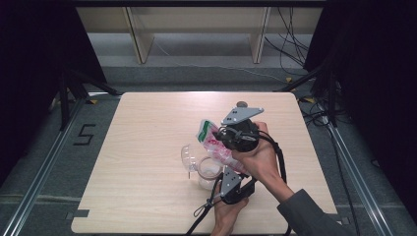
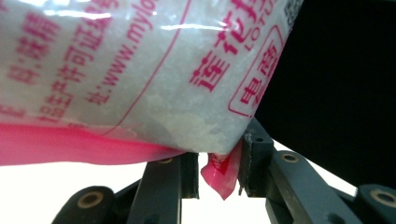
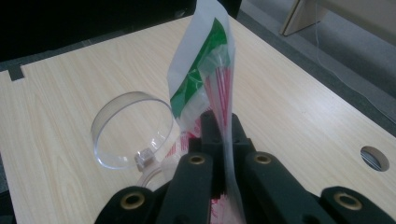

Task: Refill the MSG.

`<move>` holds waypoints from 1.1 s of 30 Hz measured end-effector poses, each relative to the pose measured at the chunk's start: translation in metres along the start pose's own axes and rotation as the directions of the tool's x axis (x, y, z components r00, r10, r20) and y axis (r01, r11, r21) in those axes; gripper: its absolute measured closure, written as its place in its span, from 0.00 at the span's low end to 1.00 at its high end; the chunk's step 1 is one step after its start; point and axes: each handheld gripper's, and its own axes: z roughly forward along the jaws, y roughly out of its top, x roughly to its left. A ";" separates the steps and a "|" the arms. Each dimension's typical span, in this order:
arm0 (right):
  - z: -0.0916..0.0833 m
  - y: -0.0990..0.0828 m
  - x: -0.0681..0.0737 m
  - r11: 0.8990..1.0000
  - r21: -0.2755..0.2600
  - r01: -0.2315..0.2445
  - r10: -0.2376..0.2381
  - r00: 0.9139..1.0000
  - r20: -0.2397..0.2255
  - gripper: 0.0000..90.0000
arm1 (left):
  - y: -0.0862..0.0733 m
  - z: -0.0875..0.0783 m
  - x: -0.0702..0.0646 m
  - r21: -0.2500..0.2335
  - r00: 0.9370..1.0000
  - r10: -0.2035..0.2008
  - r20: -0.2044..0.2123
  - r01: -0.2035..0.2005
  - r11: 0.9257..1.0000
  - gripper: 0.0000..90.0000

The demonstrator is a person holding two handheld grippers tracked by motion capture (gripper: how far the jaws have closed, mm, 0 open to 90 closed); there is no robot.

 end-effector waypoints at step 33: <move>0.017 0.003 0.006 0.999 0.051 -0.007 0.007 1.000 -0.003 1.00 | -0.002 0.003 0.002 -0.021 0.999 -0.002 0.036 0.002 1.000 0.81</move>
